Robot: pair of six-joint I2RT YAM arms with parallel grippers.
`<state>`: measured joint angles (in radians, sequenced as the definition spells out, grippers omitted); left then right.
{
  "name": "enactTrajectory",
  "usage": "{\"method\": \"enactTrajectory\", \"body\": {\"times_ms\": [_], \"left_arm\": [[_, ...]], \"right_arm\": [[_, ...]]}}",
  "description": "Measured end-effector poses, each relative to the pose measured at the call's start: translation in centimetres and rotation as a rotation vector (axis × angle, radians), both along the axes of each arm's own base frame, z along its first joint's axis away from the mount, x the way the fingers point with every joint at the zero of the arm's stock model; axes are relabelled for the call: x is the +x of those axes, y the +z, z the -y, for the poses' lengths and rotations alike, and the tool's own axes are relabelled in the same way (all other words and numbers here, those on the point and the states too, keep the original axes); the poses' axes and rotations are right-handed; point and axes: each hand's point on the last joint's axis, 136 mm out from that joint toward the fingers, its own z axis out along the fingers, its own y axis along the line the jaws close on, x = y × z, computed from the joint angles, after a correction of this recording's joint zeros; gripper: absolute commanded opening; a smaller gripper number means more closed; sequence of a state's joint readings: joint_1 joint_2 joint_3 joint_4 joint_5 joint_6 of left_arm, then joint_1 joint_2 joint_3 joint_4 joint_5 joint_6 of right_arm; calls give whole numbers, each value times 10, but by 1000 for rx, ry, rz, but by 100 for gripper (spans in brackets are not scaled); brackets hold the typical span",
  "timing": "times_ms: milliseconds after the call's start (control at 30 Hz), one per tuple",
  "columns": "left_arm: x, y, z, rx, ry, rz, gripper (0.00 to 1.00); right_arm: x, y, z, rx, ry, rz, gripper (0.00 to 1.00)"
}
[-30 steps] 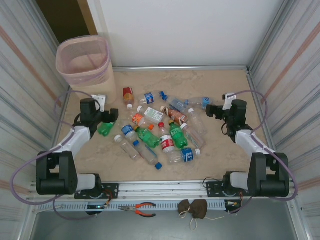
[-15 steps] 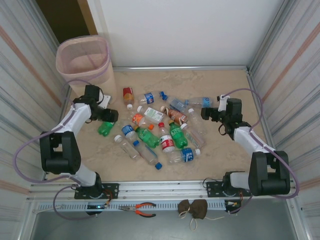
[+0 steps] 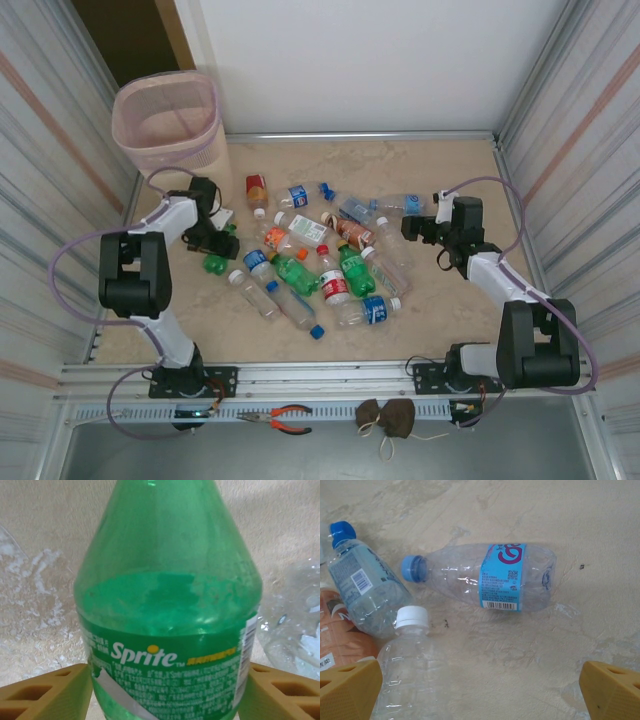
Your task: Put the plastic bottles in the bin
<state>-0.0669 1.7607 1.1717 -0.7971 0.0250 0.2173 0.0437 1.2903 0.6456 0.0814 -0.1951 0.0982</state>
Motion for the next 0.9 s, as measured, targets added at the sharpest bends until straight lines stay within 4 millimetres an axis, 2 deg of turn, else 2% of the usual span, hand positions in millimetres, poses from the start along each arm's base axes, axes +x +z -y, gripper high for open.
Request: {"method": "enactTrajectory", "body": {"times_ms": [367, 600, 700, 900], "left_arm": [[-3, 0, 2, 28, -18, -10, 62], [-4, 6, 4, 37, -28, 7, 60], [-4, 23, 6, 30, -29, 58, 60], [-2, 80, 12, -21, -21, 234, 58]], "right_arm": [[0, 0, 1, 6, -4, -1, 100], [0, 8, 2, 21, -14, 16, 100], [0, 13, 4, 29, -23, 30, 100], [-4, 25, 5, 49, -39, 48, 100]]}}
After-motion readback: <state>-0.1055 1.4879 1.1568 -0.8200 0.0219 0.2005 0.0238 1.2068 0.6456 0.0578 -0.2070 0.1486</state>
